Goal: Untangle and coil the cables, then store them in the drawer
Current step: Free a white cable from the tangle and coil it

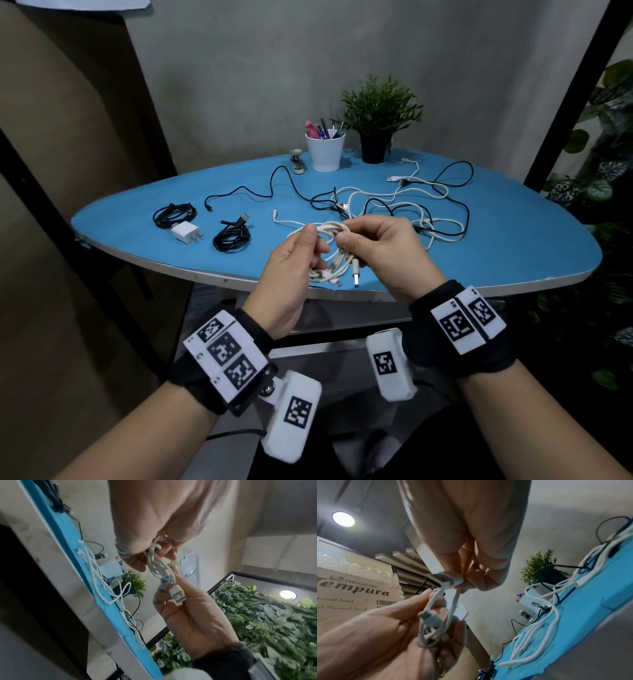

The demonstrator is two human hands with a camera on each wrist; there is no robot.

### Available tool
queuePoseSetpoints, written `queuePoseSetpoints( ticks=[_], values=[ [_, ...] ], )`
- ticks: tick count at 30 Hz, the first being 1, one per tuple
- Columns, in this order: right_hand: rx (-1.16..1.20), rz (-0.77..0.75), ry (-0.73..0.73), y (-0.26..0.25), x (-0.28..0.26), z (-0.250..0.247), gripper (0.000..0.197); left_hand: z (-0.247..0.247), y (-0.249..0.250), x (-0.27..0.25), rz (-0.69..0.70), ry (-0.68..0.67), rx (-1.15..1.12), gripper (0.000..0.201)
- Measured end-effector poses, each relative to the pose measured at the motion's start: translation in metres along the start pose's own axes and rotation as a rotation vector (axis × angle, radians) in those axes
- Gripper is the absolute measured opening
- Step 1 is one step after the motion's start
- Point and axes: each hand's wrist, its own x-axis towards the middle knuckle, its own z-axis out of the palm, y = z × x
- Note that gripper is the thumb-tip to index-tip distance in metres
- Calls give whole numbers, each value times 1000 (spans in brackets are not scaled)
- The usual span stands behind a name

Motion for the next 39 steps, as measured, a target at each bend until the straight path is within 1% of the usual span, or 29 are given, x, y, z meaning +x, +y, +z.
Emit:
queuePoseSetpoints(
  ticks=[2,4,5,7,8,10,12,15,18,21,24,25,28,30,32,34,37,39],
  values=[
    [79,33,-48,1,-3,-2,8,-4,2,2,8,-3,12,33],
    [148,72,-97,3,-4,-5,12,-8,4,4,41,-15,36,32],
    [135,87,-119,3,-5,-6,13,-10,5,5,54,-19,51,31],
    [19,121,-170,4,-5,-10,10,-13,5,7,74,-20,106,31],
    [-40,147,-199,5,-5,-11,6,-14,4,8,90,-23,151,31],
    [-61,205,-225,6,-5,-13,10,-18,5,8,139,-27,291,32],
    [15,252,-180,6,-4,-16,16,-22,7,9,206,-55,484,33],
    [141,279,-78,2,-1,-21,17,-24,7,6,271,-151,732,32],
    [215,301,-48,-1,2,-23,14,-22,-1,3,266,-196,834,34],
    [289,317,-62,-3,-1,-20,13,-19,-6,0,205,-217,815,32],
    [337,269,-44,-1,-3,-15,13,-17,-7,0,126,-206,686,33],
    [302,233,-19,1,-3,-14,13,-17,-7,0,100,-201,627,34],
    [17,80,47,3,-2,-9,12,-14,-2,-1,29,-171,480,35],
    [-104,11,63,3,-2,-6,13,-13,1,0,-13,-152,397,35],
    [-141,-15,63,3,-3,-3,17,-13,2,1,-26,-138,328,38],
    [-106,-13,60,3,-3,0,23,-12,2,1,-28,-132,277,40],
    [-32,-12,65,3,-3,7,32,-10,4,-1,-30,-138,276,40],
    [-31,-15,53,2,-4,10,32,-9,6,-2,-14,-138,272,39]
  ],
)
